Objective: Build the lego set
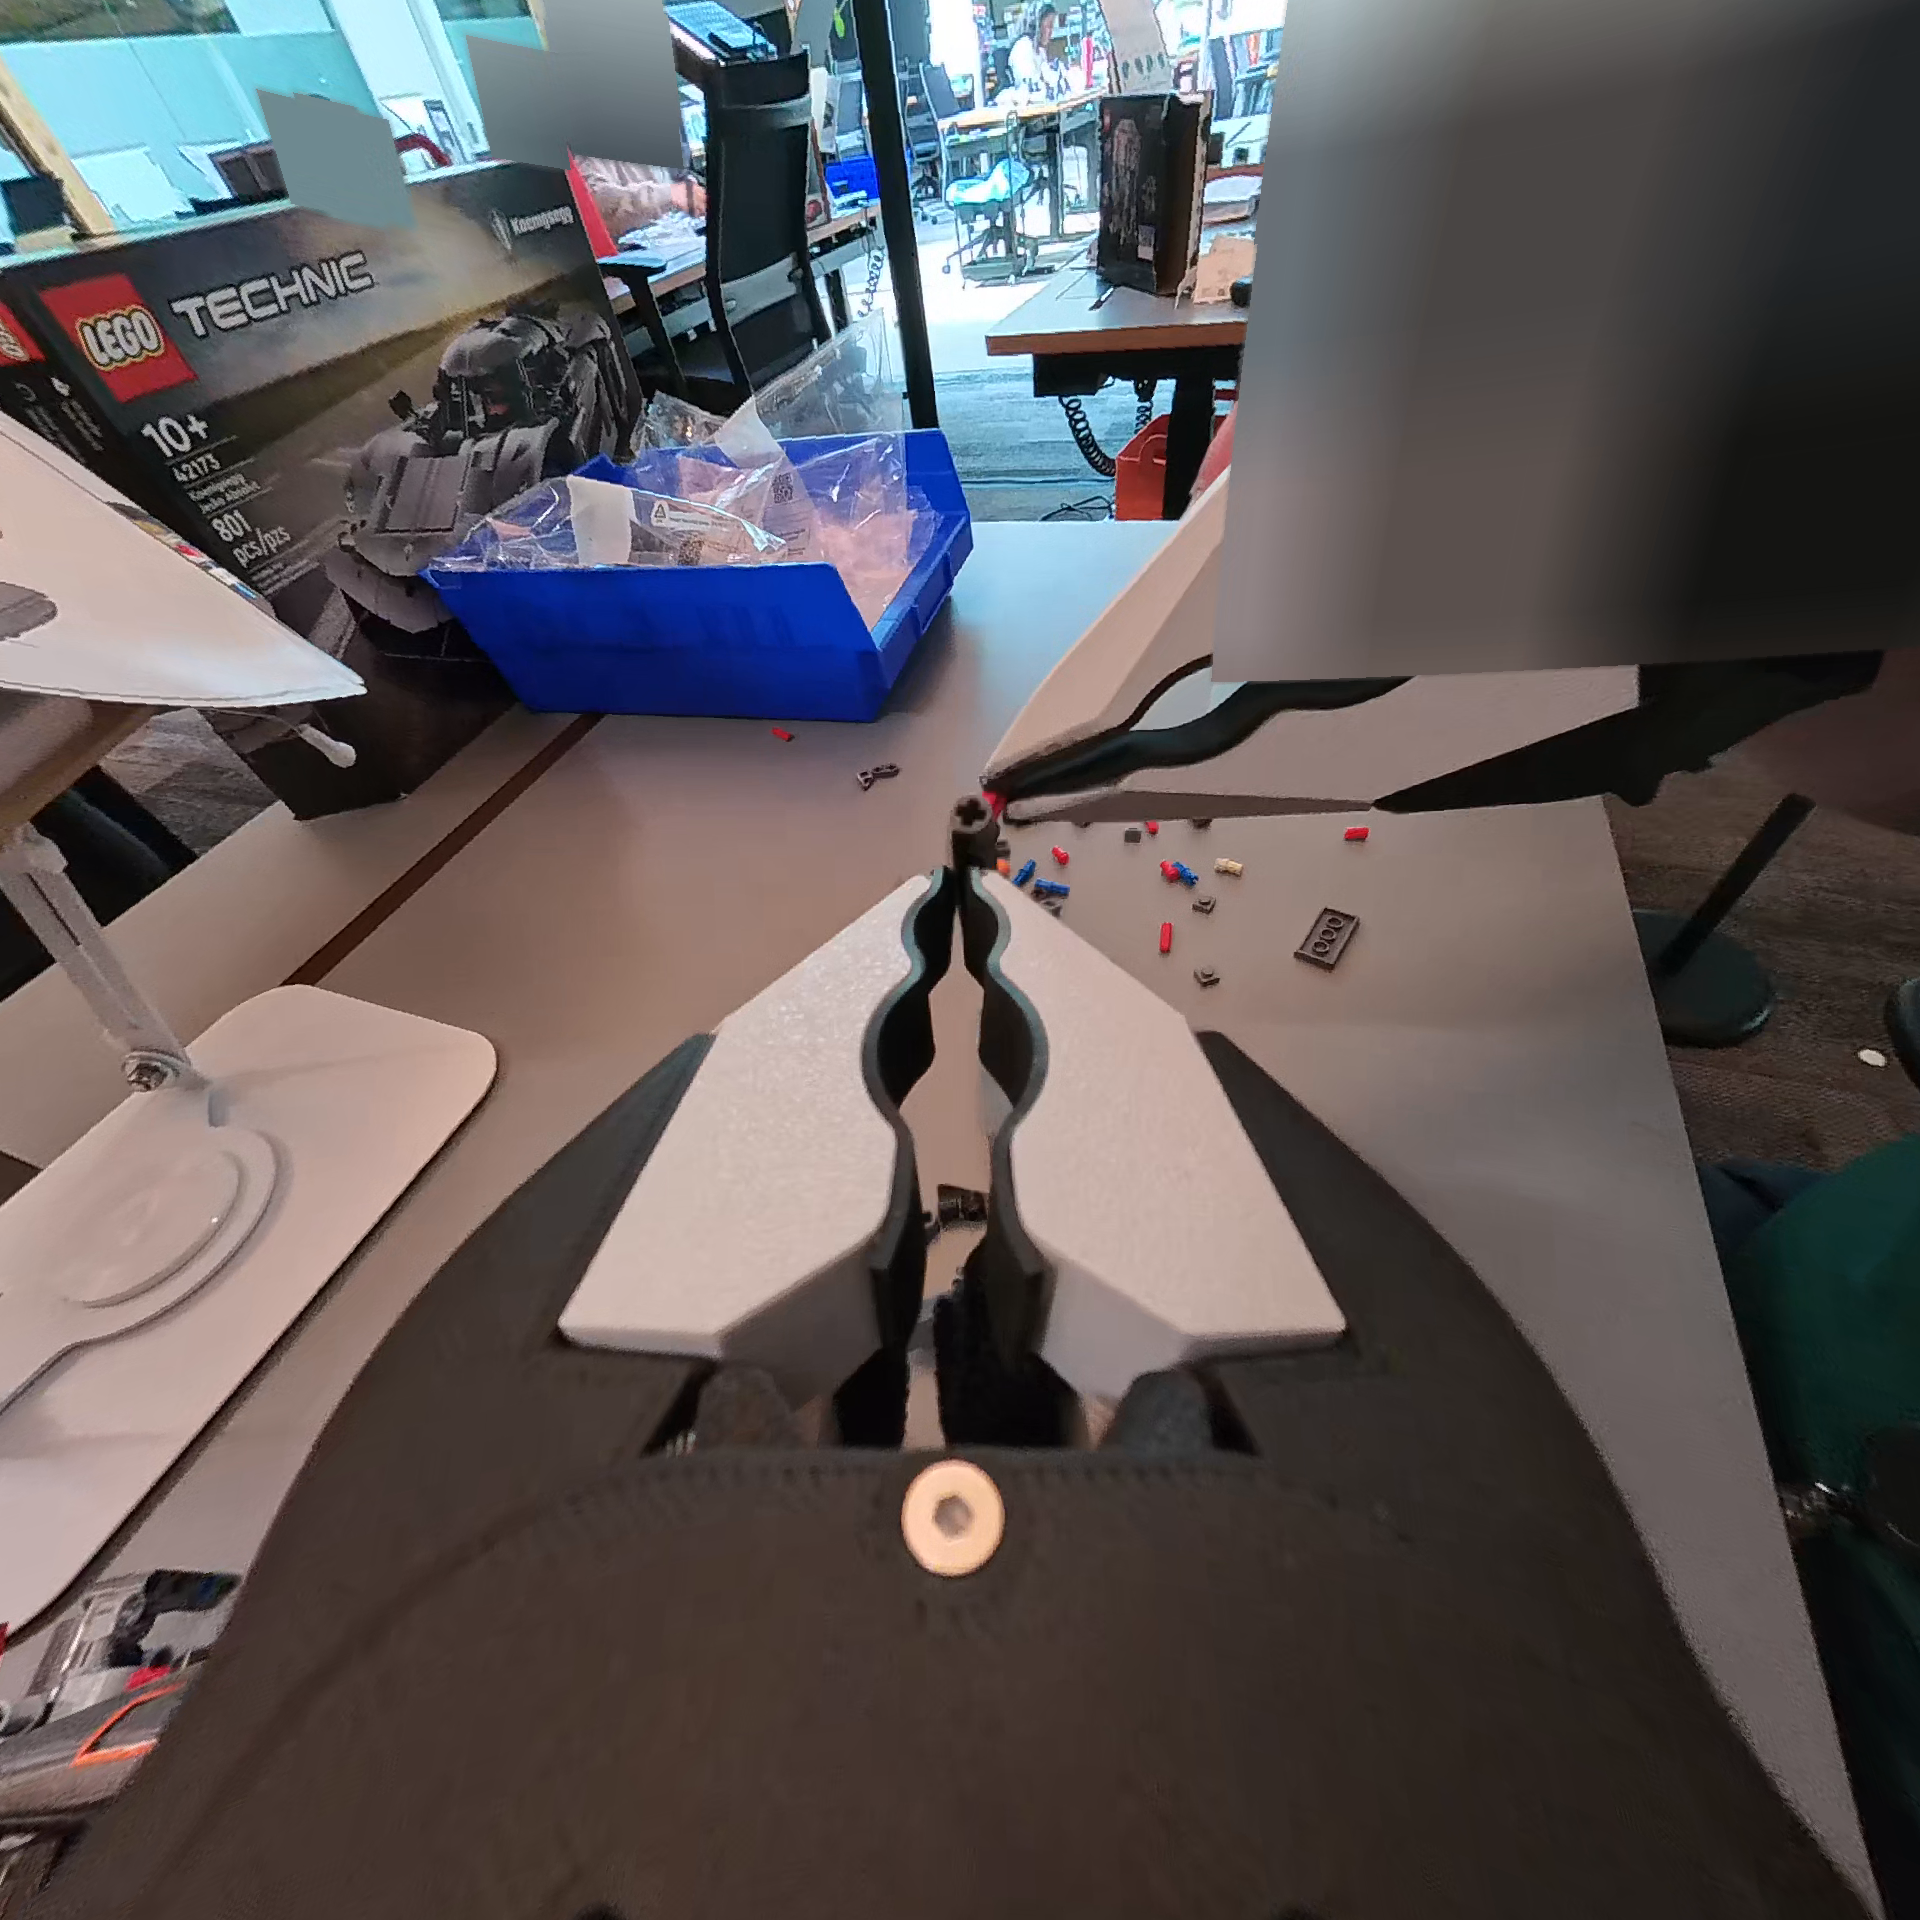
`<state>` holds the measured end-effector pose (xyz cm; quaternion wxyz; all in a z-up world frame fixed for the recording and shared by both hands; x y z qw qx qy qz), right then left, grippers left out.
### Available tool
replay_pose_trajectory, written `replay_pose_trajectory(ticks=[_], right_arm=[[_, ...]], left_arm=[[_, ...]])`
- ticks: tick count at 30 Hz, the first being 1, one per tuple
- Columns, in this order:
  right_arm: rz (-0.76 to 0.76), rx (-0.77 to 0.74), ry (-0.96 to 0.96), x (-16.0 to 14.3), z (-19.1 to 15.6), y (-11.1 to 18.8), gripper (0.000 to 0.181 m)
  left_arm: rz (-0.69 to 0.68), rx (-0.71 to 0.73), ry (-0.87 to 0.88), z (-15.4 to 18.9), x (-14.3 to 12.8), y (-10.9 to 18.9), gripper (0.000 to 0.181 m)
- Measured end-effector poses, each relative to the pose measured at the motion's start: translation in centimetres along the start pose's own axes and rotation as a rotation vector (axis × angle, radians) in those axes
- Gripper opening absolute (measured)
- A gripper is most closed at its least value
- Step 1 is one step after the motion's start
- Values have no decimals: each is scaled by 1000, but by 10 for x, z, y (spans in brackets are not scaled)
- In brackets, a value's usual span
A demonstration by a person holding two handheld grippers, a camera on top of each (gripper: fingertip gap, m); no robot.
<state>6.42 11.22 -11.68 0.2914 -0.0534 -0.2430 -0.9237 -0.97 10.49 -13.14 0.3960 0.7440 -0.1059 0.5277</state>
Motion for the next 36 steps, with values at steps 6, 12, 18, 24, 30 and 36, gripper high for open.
replay_pose_trajectory(ticks=[6, 12, 18, 24, 30, 36], right_arm=[[5, 26, 24, 1, 1, 0, 0], [5, 40, 58, 2, 0, -2, 0], [9, 54, 65, 3, 0, -3, 0], [28, 55, 73, 10, -4, -2, 0], [60, 116, -11, 7, 1, -6, 0], [138, 88, -141, 4, 17, 14, 19]], left_arm=[[-14, 34, -35, 1, 0, 0, 0], [-39, 60, -58, 0, -2, 0, 0], [-47, 85, -74, 0, -2, 0, 0], [-65, 118, -87, 1, -3, -4, 0], [-46, 86, -47, -3, -4, -4, 0], [12, -7, 54, -4, -3, -4, 0]])
Point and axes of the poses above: each gripper's, where its closed fingertips meet, y back along the fingers, x out of its top, z = x × y across the jaws, the point moved 5 cm from there along y, back along the fingers, and after that the axes turned 14 degrees about -z, right-handed, at the moved point
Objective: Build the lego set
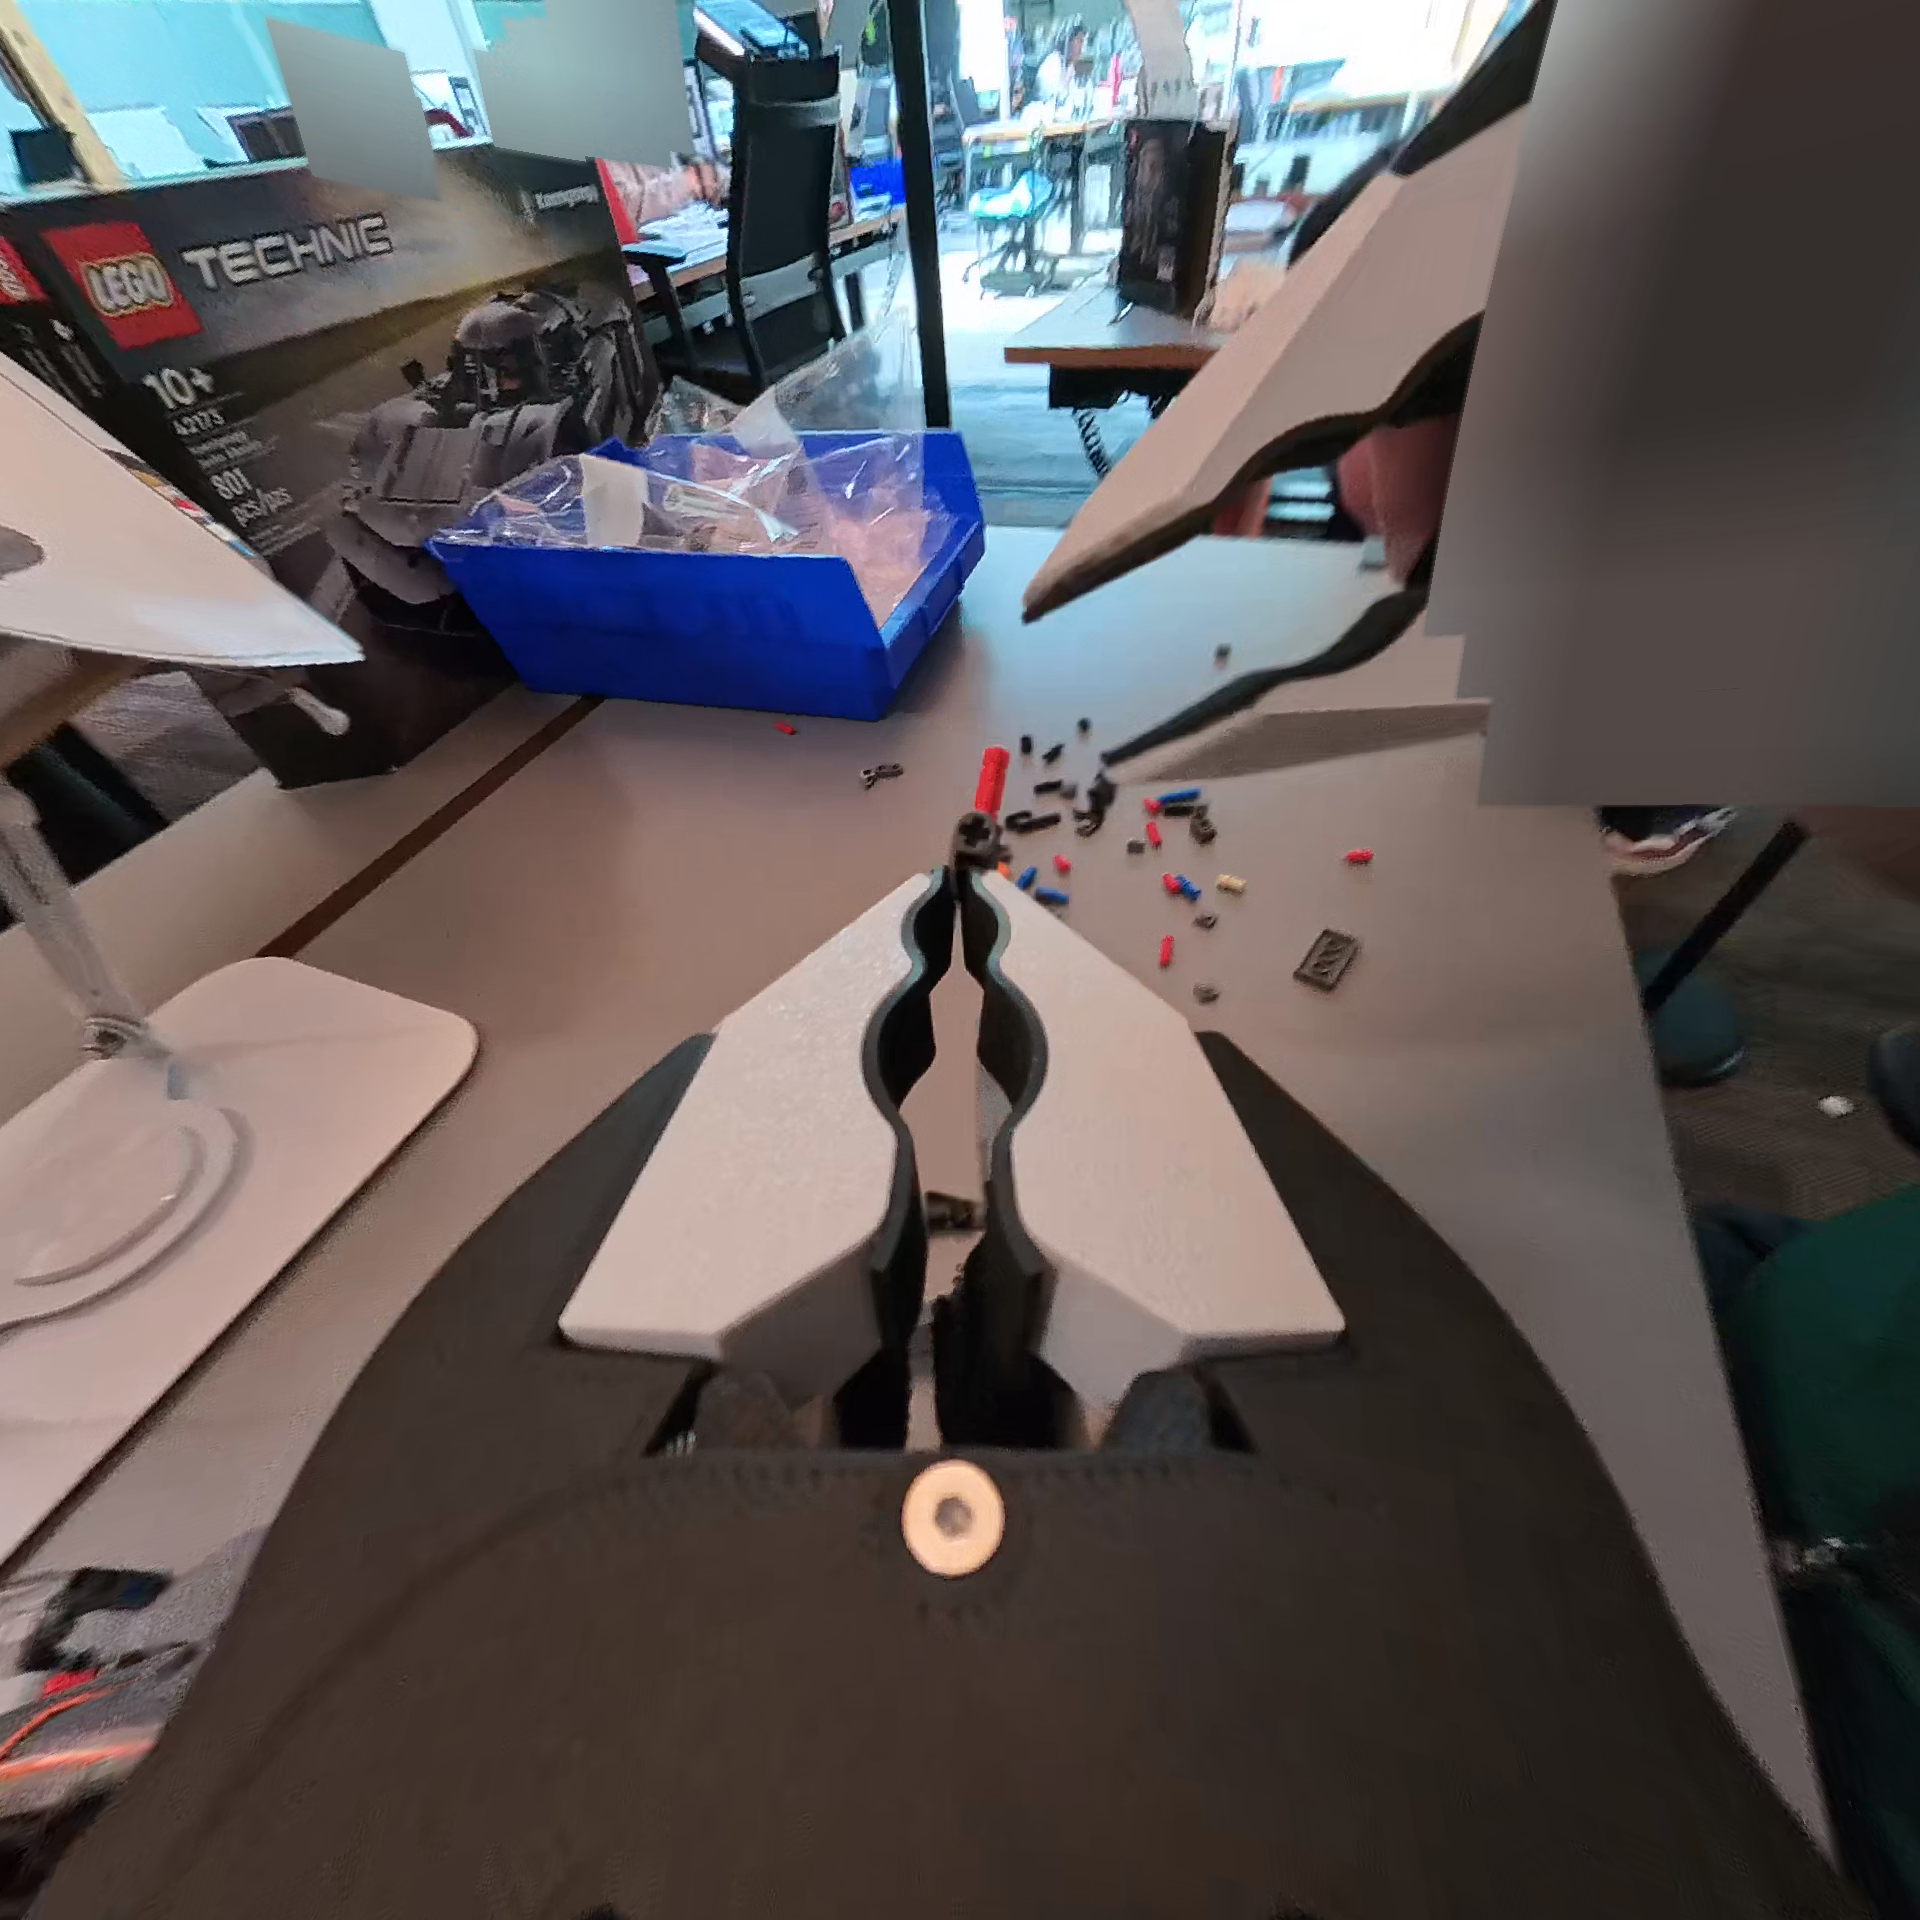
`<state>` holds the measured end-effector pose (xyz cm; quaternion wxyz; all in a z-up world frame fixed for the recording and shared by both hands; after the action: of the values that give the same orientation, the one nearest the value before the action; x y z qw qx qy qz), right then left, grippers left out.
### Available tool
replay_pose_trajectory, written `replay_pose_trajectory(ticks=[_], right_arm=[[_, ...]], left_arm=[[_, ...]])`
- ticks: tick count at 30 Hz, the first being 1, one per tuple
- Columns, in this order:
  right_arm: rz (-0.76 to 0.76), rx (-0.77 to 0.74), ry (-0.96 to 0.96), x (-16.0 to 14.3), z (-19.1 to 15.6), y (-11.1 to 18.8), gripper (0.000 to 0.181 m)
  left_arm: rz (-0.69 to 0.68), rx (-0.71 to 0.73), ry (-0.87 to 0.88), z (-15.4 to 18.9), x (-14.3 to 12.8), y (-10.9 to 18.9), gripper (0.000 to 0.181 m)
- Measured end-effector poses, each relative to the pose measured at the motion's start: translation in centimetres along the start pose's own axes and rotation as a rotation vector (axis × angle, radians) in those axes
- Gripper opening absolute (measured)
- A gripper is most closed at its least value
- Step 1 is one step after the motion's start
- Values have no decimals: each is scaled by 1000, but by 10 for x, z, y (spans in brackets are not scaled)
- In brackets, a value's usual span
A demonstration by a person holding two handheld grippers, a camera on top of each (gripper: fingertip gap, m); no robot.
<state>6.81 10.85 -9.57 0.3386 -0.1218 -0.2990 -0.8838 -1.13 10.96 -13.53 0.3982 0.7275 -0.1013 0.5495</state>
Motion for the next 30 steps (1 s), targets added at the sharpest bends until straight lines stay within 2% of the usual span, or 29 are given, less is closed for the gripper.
replay_pose_trajectory(ticks=[4, 5, 7, 9, 11, 19, 20, 23, 27, 30], right_arm=[[19, 15, -177, -9, -3, -4, 55], [11, -6, -194, -10, -5, -7, 58], [25, -31, -226, -9, -7, -10, 53], [37, -70, -197, -5, -9, -10, 41], [25, -83, -171, -1, -14, -14, 38], [56, -104, -204, 2, -16, -17, 37], [70, -73, -193, 3, -19, -18, 25], [90, -97, -211, 3, -20, -20, 25], [125, -46, -251, 5, -18, -22, 27], [166, -36, -305, 4, -9, -12, 45]], left_arm=[[100, -143, 121, 2, 5, 3, 0], [122, -174, 148, 2, 6, 3, 0], [136, -220, 181, 3, 5, 1, 0], [155, -252, 206, 5, 6, 0, 0], [168, -276, 222, 6, 6, 0, 0], [194, -326, 277, 4, 5, 1, 0], [205, -335, 283, 5, 6, 1, 0], [189, -316, 274, 3, 5, 1, 0], [212, -336, 292, 2, 6, 2, 0], [220, -320, 289, 1, 7, 4, 0]])
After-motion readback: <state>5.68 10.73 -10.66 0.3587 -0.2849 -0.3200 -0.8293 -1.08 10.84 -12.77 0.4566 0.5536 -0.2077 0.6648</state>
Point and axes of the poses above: each gripper's, where its closed fingertips meet, y back along the fingers, x out of its top, z = x × y across the jaws, the point moved 5 cm from there along y, back along the fingers, and after that the axes turned 14 degrees about -z, right-handed, at the moved point
